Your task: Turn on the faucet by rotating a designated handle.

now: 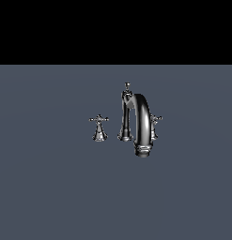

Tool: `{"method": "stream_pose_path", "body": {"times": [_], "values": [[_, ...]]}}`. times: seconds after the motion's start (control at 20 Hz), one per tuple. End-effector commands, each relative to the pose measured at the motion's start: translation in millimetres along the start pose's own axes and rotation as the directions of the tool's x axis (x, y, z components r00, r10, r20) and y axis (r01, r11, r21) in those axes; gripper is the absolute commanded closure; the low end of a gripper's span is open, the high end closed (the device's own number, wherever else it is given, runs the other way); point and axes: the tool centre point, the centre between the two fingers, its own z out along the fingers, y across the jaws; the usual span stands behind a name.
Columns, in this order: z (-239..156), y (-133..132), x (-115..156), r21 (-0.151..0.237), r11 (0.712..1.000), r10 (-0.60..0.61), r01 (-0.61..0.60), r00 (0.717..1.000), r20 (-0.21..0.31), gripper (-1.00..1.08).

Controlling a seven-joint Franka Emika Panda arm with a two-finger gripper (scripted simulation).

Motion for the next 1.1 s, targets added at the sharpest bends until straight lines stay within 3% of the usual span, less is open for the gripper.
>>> {"method": "stream_pose_path", "body": {"times": [0.0,0.05,0.1,0.15,0.25,0.3,0.35,0.45,0.5,0.55,0.65,0.7,0.75,0.8,0.85,0.9,0.95,1.0,1.05], "values": [[2,8,5,0.022,1.000,0.014,-0.014,1.000,-0.005,0.30],[1,13,2,0.043,0.997,0.065,-0.064,0.998,-0.021,0.12],[29,14,-2,0.035,0.999,0.010,-0.013,0.998,0.062,-0.07],[31,13,1,0.034,0.999,0.006,-0.008,0.998,0.069,-0.07],[59,19,3,0.054,0.997,0.052,-0.060,0.990,0.132,-0.13],[81,15,8,0.038,0.999,0.024,-0.030,0.987,0.158,-0.11],[98,40,12,0.037,0.996,0.070,-0.078,0.983,0.170,-0.03],[135,56,17,0.020,0.994,0.103,-0.110,0.970,0.219,0.23],[138,61,25,-0.007,0.996,0.091,-0.091,0.973,0.214,0.35],[145,65,35,-0.008,0.996,0.086,-0.087,0.973,0.214,0.62],[161,68,55,-0.017,0.998,0.056,-0.054,0.980,0.188,0.69],[185,66,56,-0.044,0.999,0.009,0.001,0.974,0.225,0.76],[193,64,64,-0.069,0.997,-0.003,0.019,0.975,0.222,0.74],[209,79,65,-0.035,0.999,0.010,-0.002,0.973,0.231,0.71],[200,67,93,-0.037,0.999,-0.025,0.033,0.983,0.183,0.58],[216,75,96,-0.004,1.000,0.006,-0.005,0.982,0.190,0.50],[223,94,103,0.027,0.999,0.039,-0.044,0.985,0.170,0.65],[234,85,113,0.040,0.999,-0.011,0.005,0.986,0.164,0.67],[229,131,127,0.029,0.997,0.070,-0.074,0.991,0.118,0.72]]}}
